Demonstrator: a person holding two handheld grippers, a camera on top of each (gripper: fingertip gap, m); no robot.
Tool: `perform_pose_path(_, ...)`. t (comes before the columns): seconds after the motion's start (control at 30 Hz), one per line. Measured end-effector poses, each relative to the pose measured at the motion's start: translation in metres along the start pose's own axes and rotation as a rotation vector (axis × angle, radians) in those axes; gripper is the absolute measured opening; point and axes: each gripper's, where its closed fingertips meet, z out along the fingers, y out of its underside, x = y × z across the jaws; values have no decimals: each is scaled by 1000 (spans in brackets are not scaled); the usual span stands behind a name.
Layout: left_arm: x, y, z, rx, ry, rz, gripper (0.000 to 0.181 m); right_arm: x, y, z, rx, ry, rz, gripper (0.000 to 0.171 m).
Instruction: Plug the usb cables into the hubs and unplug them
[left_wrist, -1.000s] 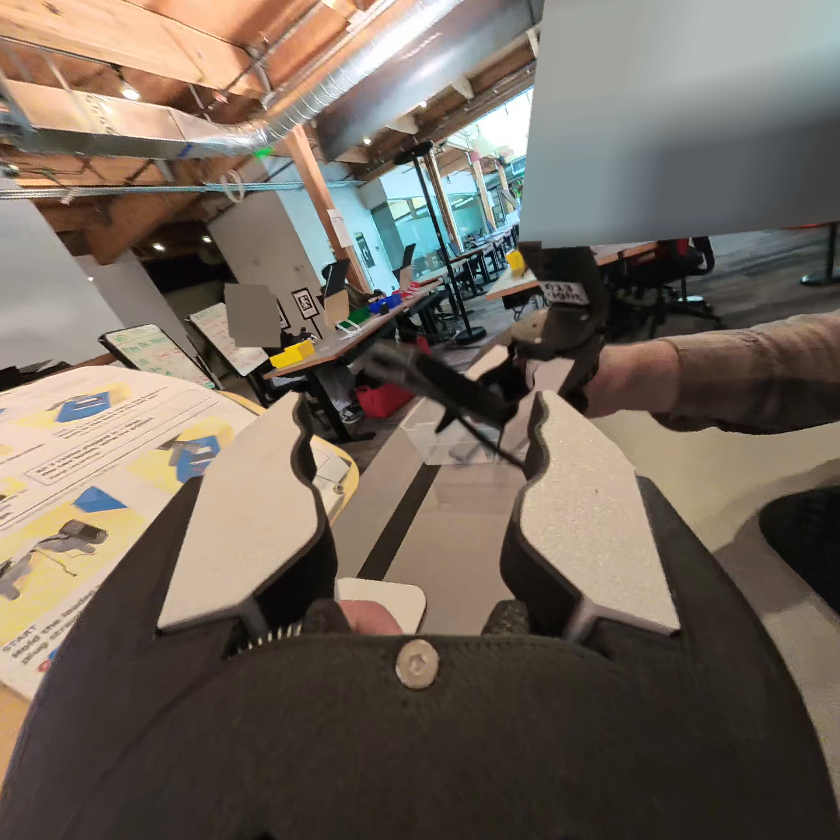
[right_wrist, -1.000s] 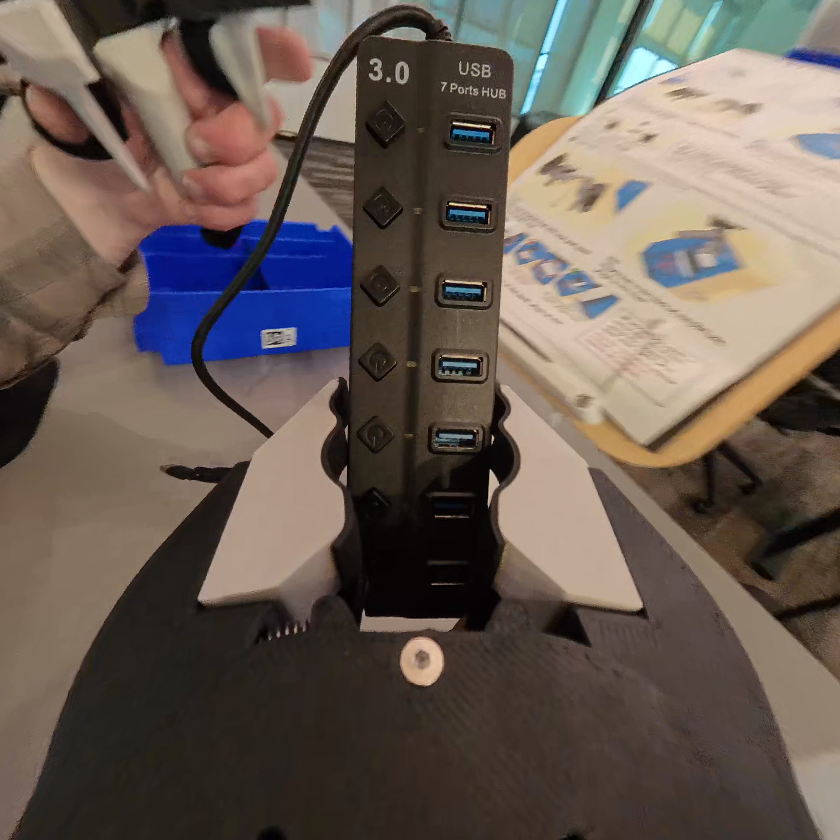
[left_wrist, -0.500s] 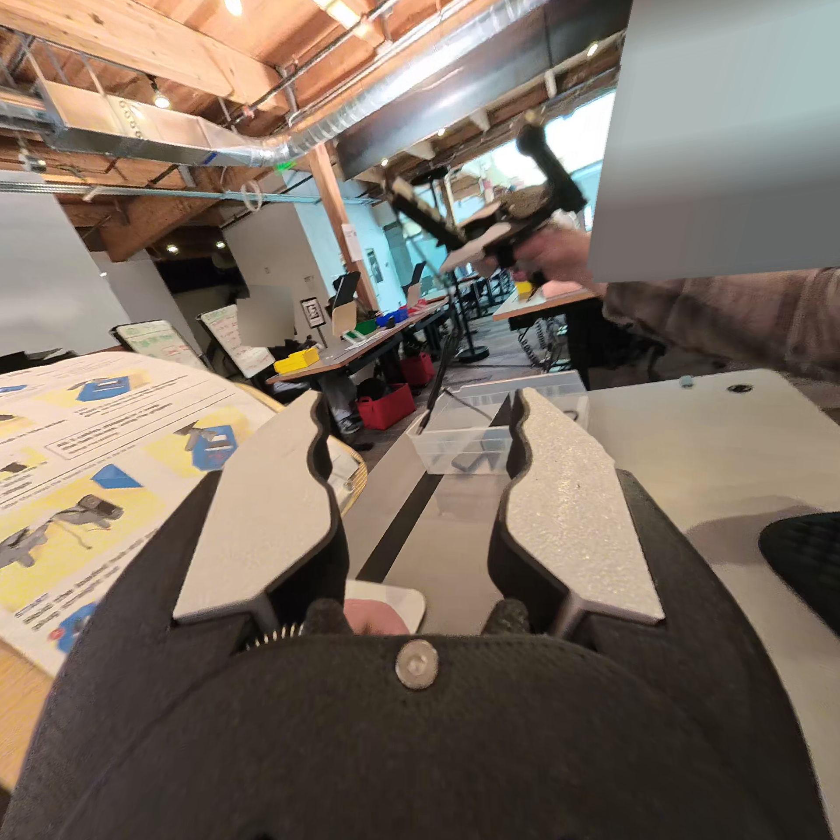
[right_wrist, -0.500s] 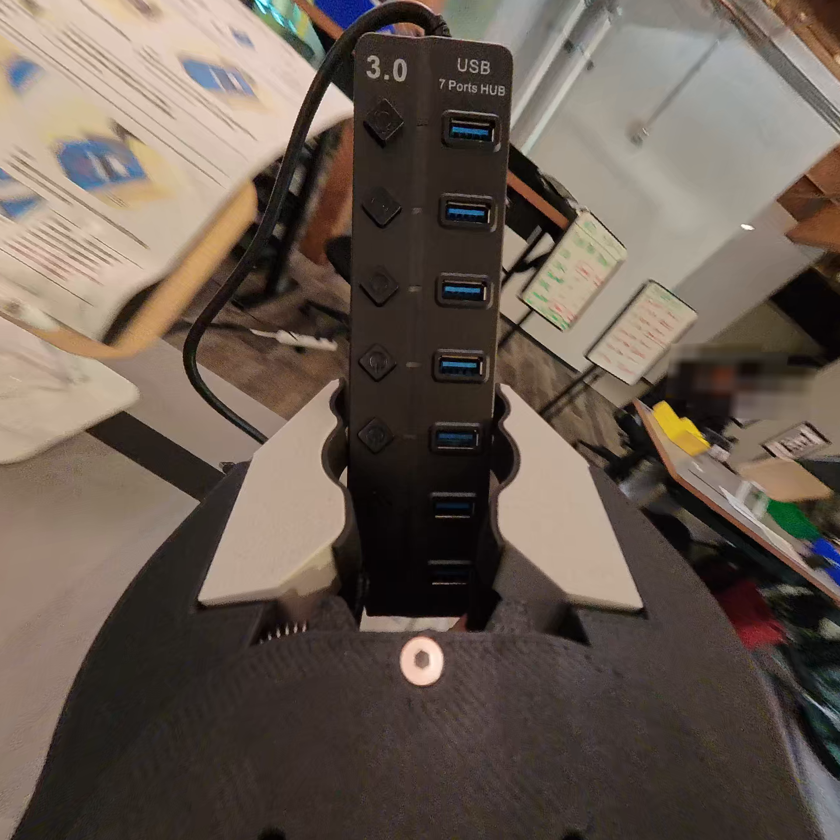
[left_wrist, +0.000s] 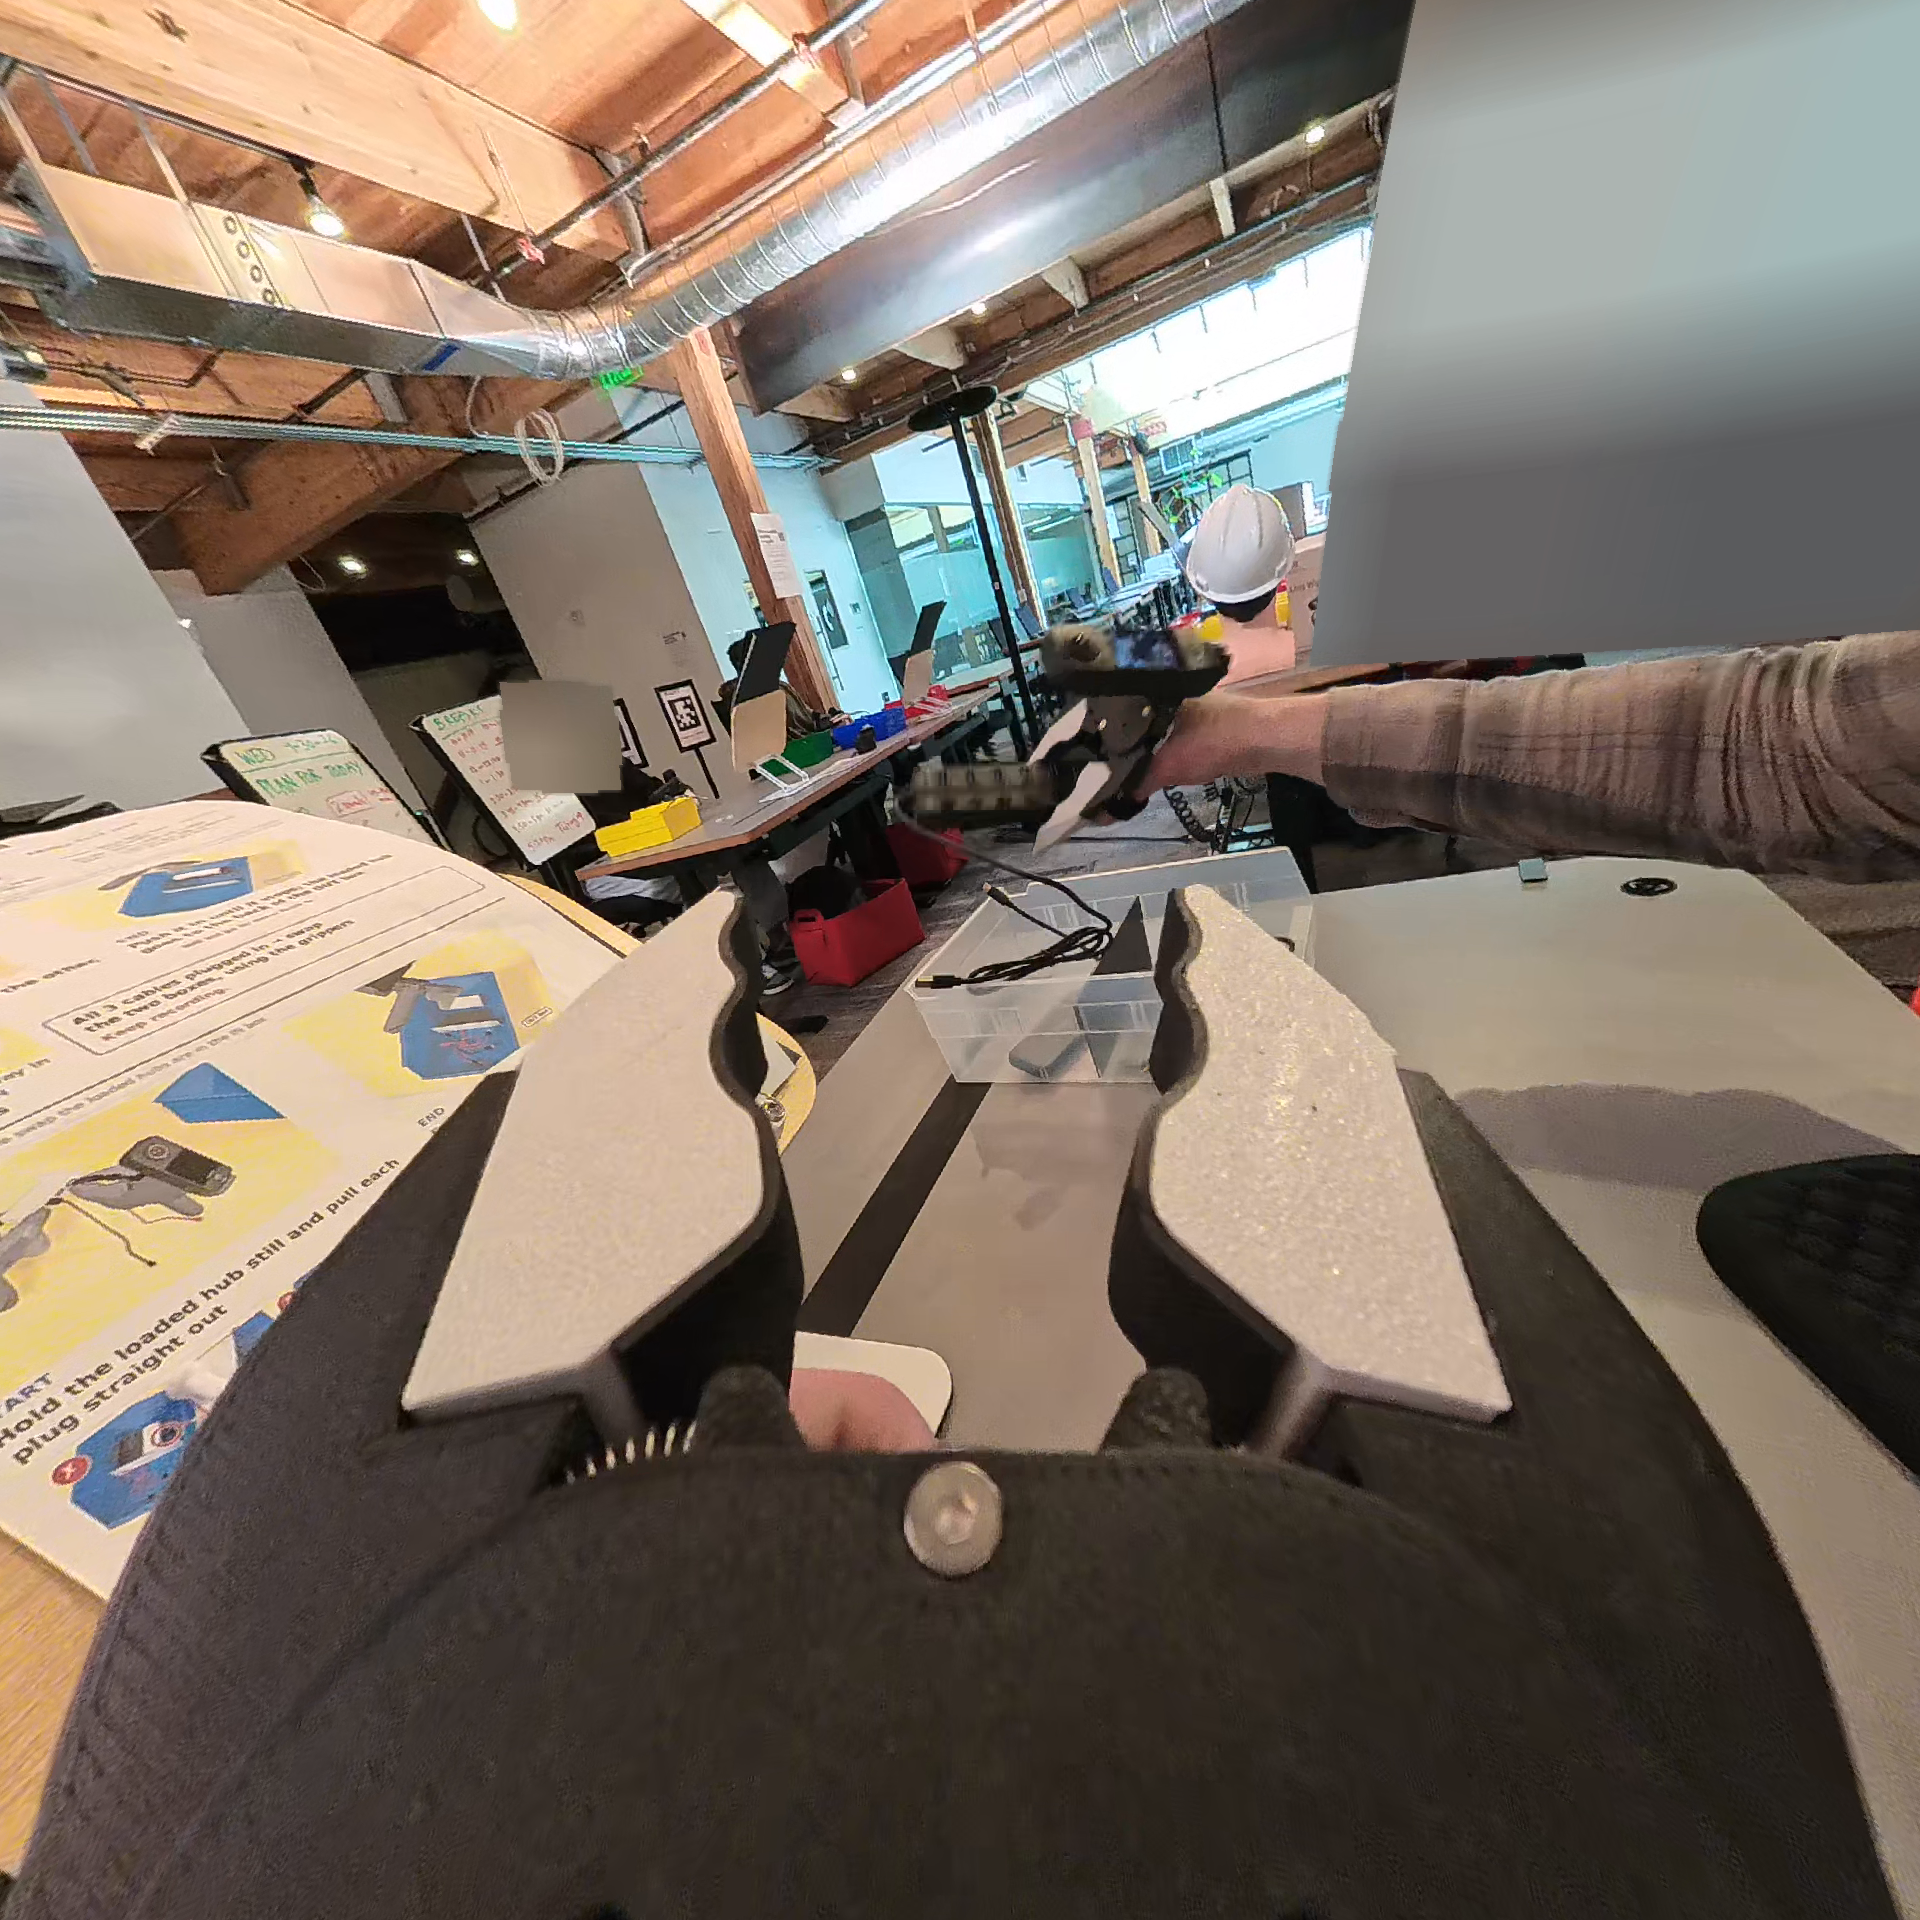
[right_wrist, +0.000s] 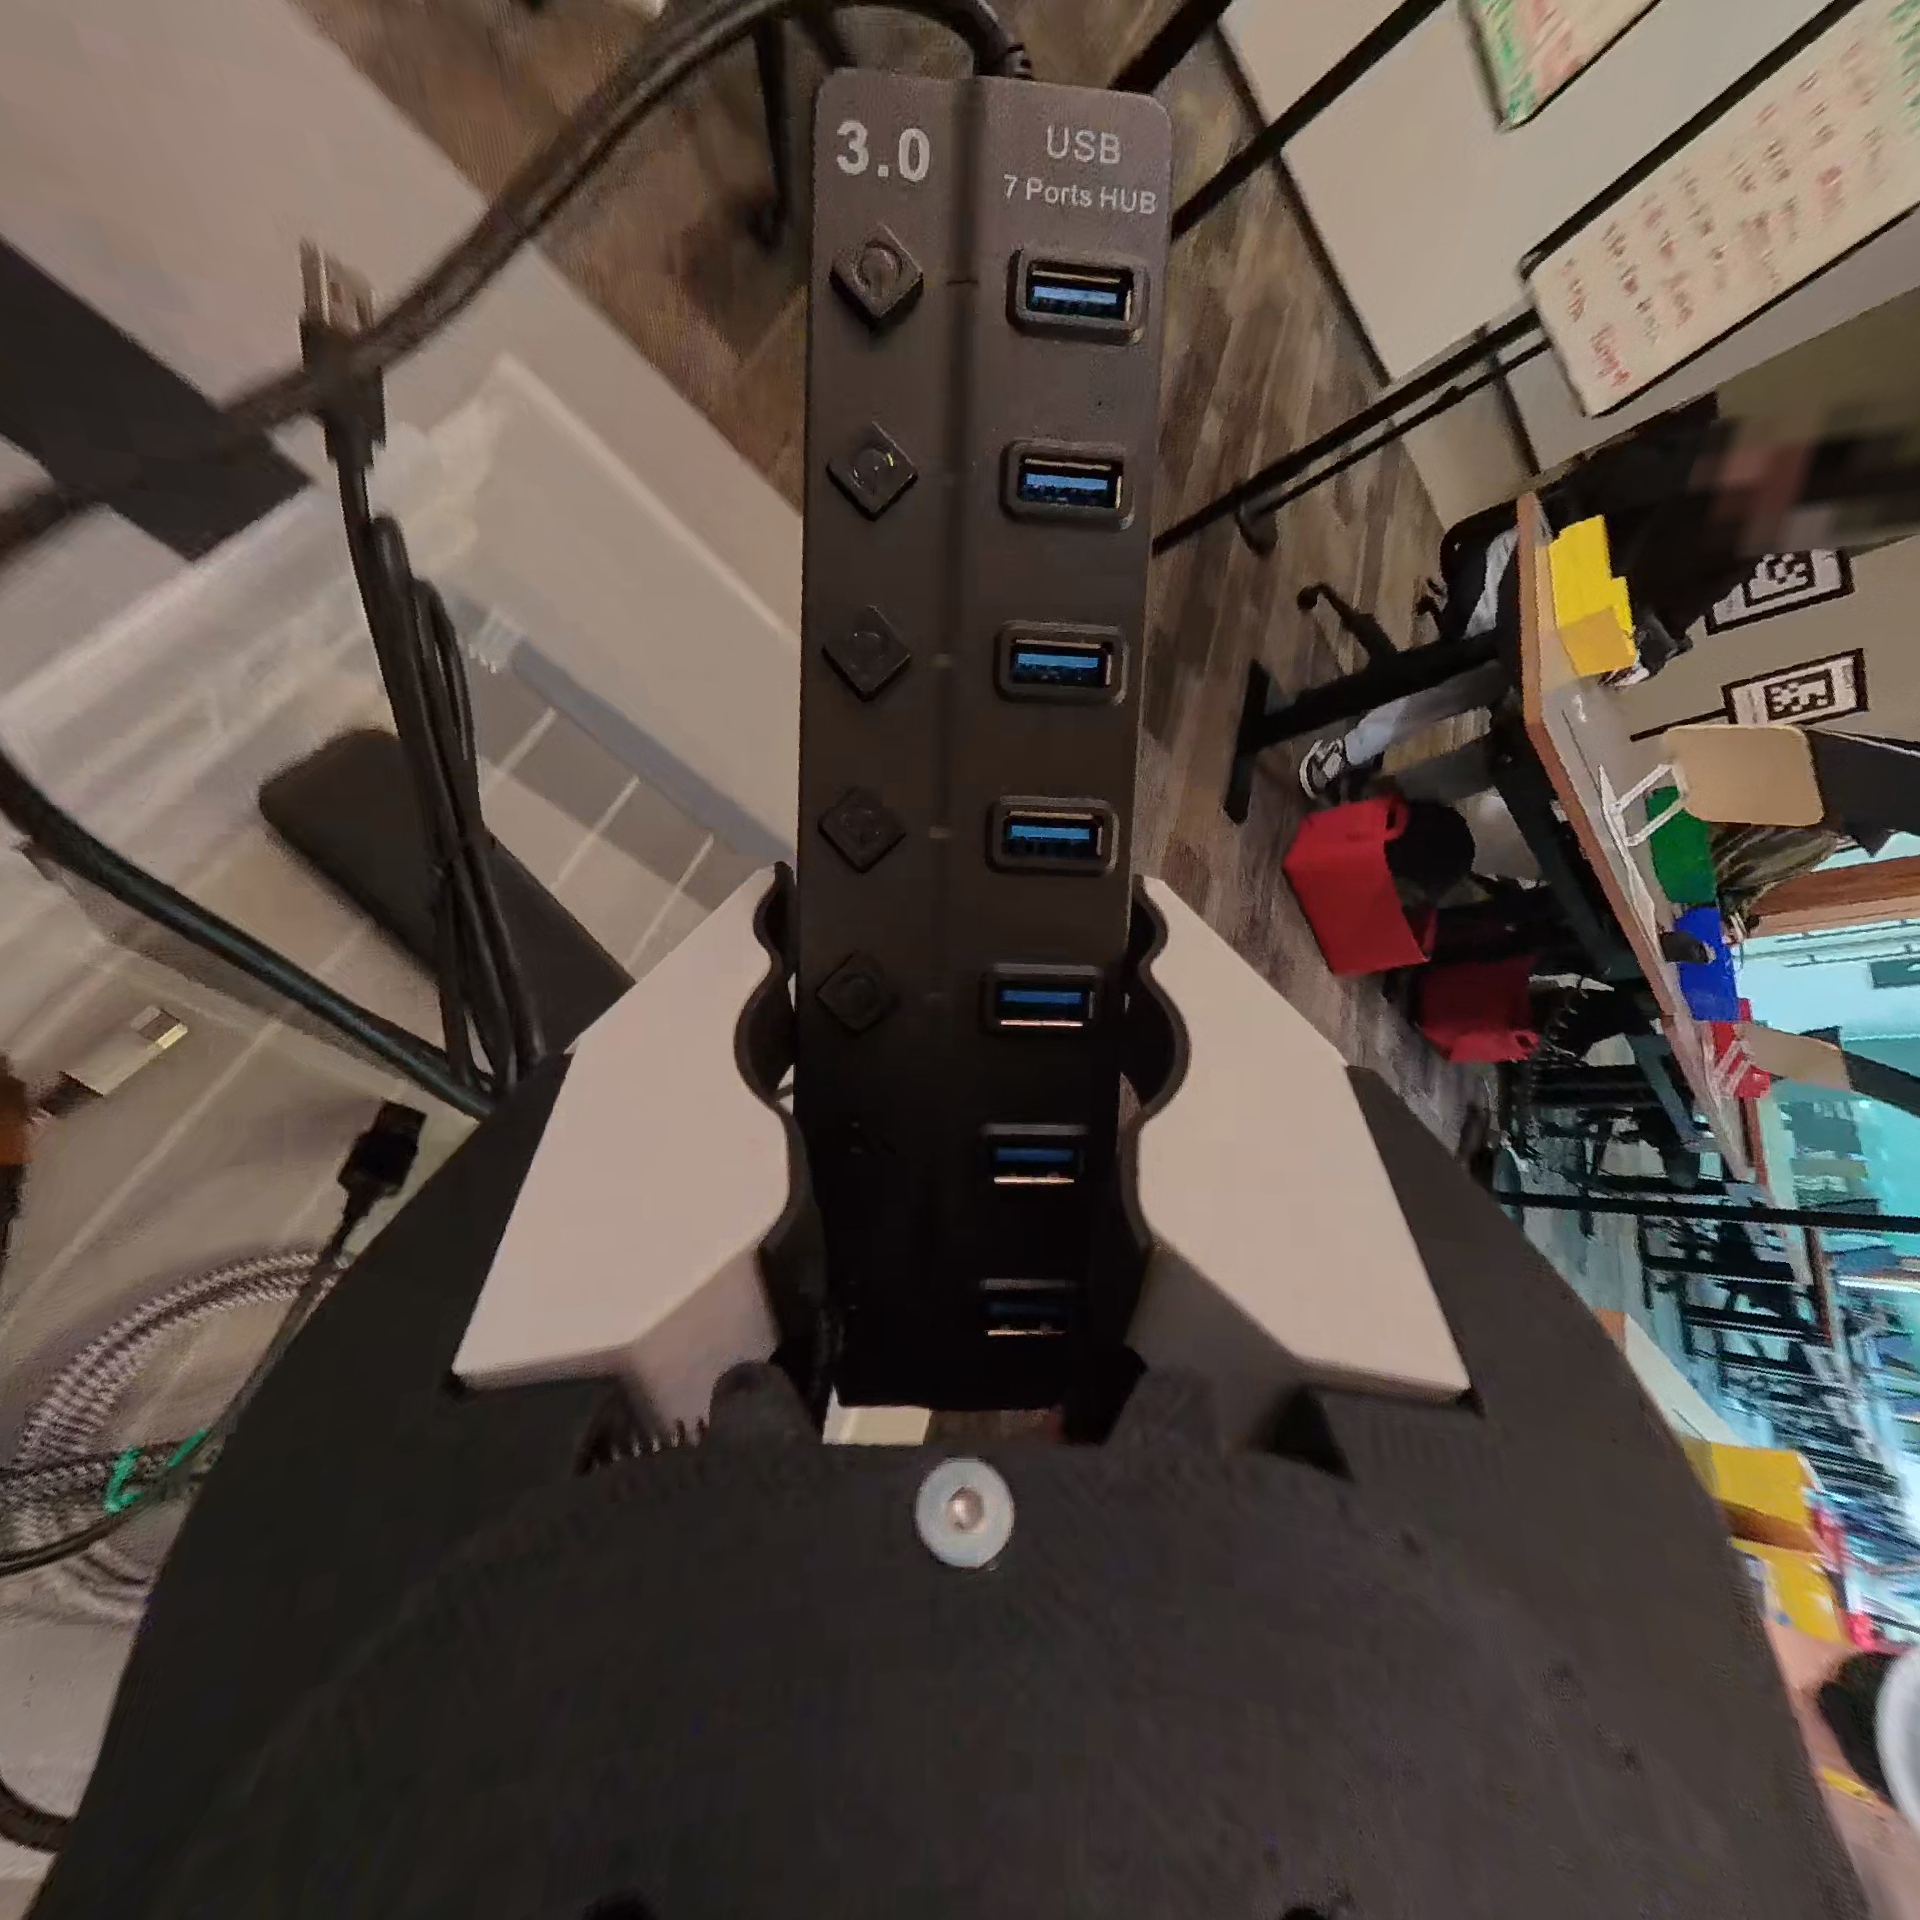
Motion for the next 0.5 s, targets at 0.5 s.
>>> perform_pose_path(0.5, 5, 16, 7, -69, 23, 27, 71, -50, 63, 79, -387, -225, -462, 62)
